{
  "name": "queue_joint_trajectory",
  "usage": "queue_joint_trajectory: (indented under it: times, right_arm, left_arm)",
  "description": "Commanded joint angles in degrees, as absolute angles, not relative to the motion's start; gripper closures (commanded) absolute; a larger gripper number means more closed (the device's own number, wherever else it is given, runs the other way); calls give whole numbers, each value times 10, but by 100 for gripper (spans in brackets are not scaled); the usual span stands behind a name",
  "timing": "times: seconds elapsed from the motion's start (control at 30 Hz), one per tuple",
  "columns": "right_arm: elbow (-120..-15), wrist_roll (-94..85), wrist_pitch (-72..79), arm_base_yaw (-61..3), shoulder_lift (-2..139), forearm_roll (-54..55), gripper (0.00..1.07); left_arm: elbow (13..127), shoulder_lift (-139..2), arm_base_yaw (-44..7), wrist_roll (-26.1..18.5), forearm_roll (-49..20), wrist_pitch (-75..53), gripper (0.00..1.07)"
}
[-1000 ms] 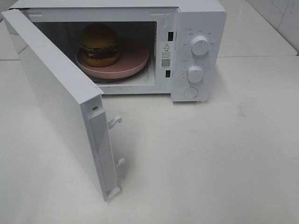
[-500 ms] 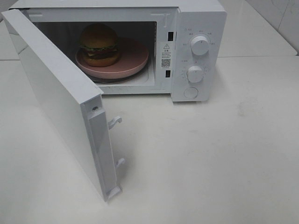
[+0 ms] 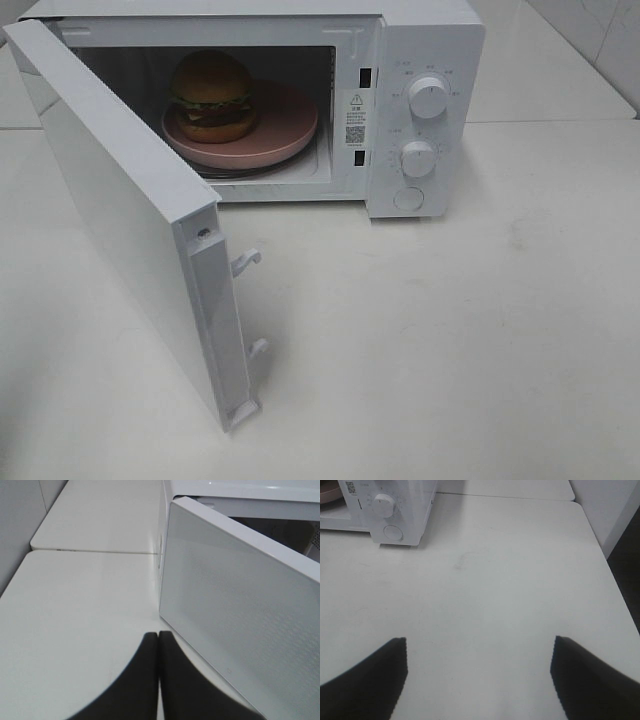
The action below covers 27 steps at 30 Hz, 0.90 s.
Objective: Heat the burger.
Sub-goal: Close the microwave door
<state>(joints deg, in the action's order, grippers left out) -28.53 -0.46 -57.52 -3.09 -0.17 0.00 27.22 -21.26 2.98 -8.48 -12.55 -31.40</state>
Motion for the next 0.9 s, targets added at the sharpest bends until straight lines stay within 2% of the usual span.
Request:
queue_joint_trajectory:
  times: [0.03, 0.07, 0.13, 0.17, 0.2, 0.3, 0.57, 0.63, 0.73, 0.8, 0.83, 0.9]
  right_arm:
    - [-285, -6, -570, -28, -21, 0, 31]
    - [-285, -6, -570, -28, -21, 0, 31]
    - [-285, -6, -570, -28, -21, 0, 31]
    - [-285, -6, -570, -28, -21, 0, 31]
    - [-285, -6, -570, -28, -21, 0, 31]
    - [-285, -6, -570, -28, -21, 0, 31]
    - [-285, -6, -570, -28, -21, 0, 31]
    - [-285, -6, -570, -28, -21, 0, 31]
    - [-285, -6, -570, -28, -21, 0, 31]
    - [-285, -6, -570, -28, -21, 0, 31]
    - [-285, -6, -570, -28, -21, 0, 31]
    - [-285, -6, -570, -28, -21, 0, 31]
  left_arm:
    - [248, -234, 29, -131, -161, -225, 107]
    - [248, -234, 29, -131, -161, -225, 107]
    - [230, -257, 29, -166, -197, -168, 107]
    - [230, -257, 29, -166, -197, -168, 107]
    - [219, -275, 29, -191, -223, -133, 107]
    - [201, -304, 29, -218, -250, -83, 107]
    - [157, -369, 29, -225, -253, 43, 107]
    - [141, -407, 29, -218, -247, 105, 107]
    - [139, -417, 29, -212, -244, 120, 107]
    - [138, -443, 29, -185, -219, 155, 107]
    - [138, -443, 29, -185, -219, 155, 107]
    - [138, -477, 29, -120, -159, 190, 107]
